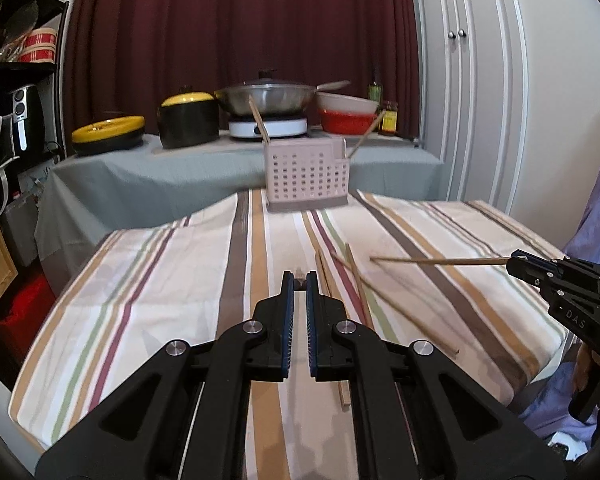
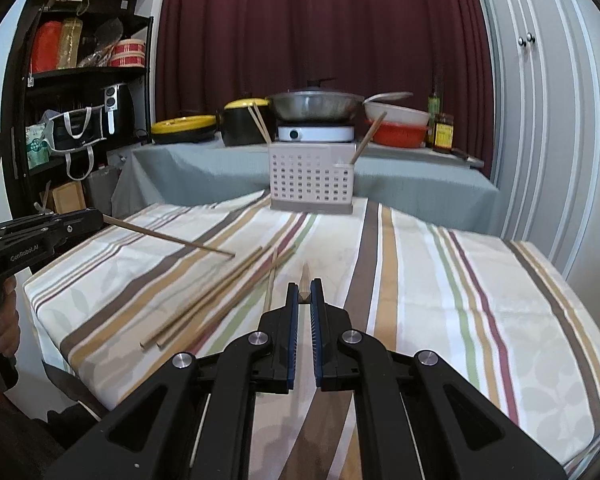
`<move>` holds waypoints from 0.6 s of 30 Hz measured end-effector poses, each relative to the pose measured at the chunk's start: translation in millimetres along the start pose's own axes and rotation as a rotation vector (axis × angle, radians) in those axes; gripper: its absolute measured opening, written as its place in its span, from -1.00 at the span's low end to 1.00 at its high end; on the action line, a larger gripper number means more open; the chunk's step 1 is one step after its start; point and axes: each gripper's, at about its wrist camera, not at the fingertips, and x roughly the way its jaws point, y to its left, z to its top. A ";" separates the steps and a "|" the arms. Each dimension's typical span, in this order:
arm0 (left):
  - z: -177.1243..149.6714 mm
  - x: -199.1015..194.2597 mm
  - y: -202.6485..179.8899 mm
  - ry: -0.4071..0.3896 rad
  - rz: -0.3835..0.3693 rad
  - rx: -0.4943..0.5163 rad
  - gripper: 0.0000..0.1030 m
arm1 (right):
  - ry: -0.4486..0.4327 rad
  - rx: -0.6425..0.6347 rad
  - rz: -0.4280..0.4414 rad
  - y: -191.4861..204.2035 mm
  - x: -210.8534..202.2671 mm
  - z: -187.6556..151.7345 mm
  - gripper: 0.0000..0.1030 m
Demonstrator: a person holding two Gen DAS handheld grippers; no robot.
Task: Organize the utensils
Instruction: 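Lift both held chopsticks and carry them over the white holder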
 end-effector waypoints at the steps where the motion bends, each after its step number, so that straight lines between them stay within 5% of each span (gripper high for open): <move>1: 2.6 -2.6 0.7 -0.008 0.002 -0.001 -0.88 | -0.009 0.002 0.002 -0.4 -2.3 3.1 -0.87; 18: 50.5 -33.7 16.0 -0.119 0.046 -0.020 -0.88 | -0.113 0.023 0.007 -12.5 -18.7 50.8 -0.87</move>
